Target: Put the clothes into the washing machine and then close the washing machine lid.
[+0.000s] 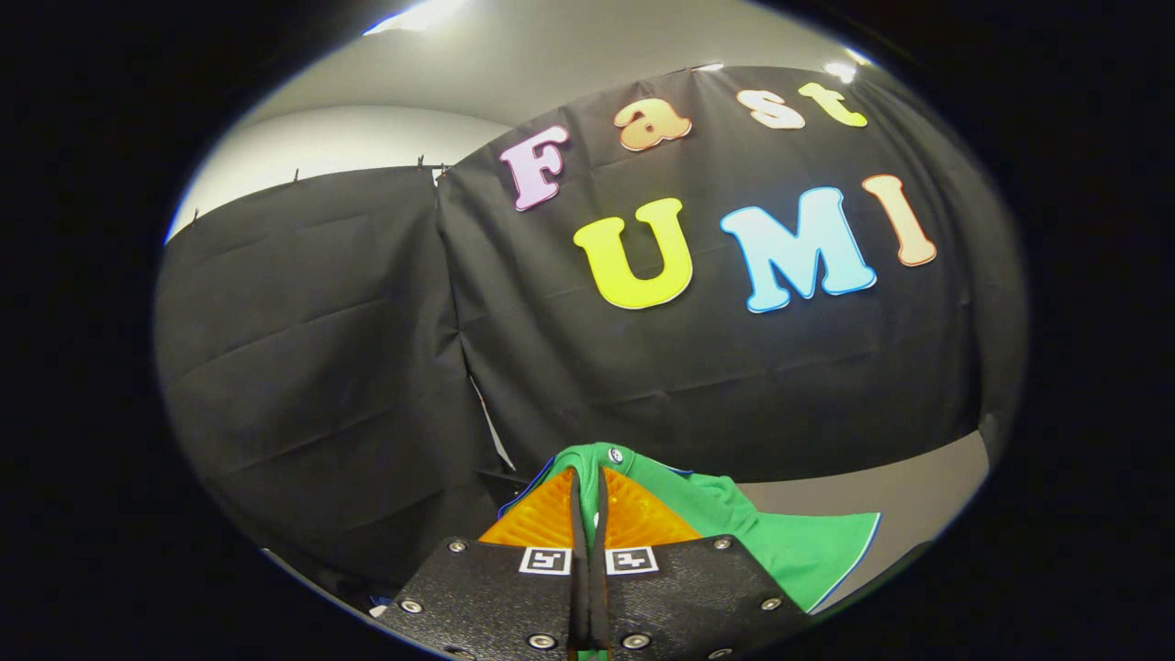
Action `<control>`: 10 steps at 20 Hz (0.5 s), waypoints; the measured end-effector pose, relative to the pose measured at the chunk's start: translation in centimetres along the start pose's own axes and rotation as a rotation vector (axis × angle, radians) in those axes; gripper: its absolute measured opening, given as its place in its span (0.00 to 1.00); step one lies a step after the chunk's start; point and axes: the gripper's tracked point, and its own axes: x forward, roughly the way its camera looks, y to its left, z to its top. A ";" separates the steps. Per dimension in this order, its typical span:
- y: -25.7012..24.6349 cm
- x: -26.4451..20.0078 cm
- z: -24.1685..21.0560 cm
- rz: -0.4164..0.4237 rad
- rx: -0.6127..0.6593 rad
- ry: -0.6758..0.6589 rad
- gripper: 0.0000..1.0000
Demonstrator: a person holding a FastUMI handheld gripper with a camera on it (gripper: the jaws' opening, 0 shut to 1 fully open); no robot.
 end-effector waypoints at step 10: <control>8.2 4.0 -1.2 0.096 0.019 0.025 0.00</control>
